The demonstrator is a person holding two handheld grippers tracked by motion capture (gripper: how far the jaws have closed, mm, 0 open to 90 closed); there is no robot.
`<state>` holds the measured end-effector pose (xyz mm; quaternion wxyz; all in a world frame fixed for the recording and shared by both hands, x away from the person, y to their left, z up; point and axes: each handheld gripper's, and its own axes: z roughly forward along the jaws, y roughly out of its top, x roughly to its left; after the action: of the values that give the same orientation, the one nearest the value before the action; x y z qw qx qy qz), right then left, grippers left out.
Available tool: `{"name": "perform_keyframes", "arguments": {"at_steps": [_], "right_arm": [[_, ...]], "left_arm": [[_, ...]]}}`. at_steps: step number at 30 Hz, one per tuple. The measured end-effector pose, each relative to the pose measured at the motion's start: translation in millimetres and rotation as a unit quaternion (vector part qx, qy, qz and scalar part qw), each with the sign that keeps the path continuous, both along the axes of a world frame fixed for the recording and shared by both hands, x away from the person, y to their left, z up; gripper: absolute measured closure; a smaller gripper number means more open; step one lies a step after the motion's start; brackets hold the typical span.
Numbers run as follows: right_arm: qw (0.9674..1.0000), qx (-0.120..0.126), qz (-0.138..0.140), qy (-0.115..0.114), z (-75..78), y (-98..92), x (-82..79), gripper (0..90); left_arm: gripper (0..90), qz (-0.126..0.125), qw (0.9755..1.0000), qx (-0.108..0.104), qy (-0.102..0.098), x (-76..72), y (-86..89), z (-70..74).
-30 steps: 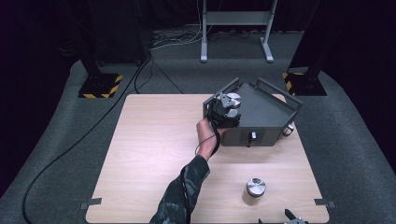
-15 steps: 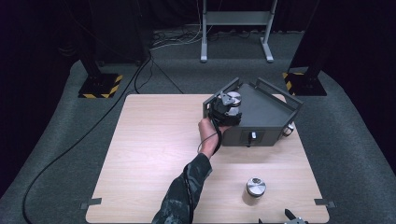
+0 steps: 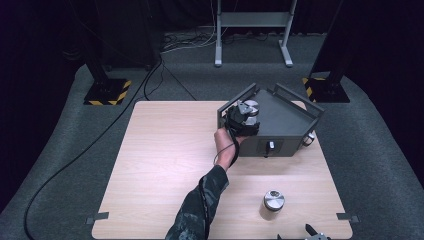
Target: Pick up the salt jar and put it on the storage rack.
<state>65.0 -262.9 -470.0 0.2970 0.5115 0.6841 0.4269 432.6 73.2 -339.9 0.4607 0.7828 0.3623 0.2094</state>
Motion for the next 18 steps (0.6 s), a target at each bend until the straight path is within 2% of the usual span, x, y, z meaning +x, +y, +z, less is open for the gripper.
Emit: {"name": "perform_keyframes", "arguments": {"at_steps": [8, 13, 18], "right_arm": [[1.0, -0.001, 0.001, 0.0, 0.1, 0.3, -0.1, 0.0], [1.0, 0.0, 0.0, -0.001, 0.1, 0.3, -0.3, 0.0], [1.0, 0.0, 0.0, -0.001, 0.5, 0.6, -0.7, 0.0]], "left_arm": [[31.7, 0.002, 1.0, -0.007, 0.002, 0.5, 0.3, -6.0], [31.7, 0.005, 1.0, -0.001, -0.007, -2.0, -1.9, -8.0], [31.6, 0.006, 0.9999, -0.004, -0.015, -4.1, -1.1, -11.8]]}}
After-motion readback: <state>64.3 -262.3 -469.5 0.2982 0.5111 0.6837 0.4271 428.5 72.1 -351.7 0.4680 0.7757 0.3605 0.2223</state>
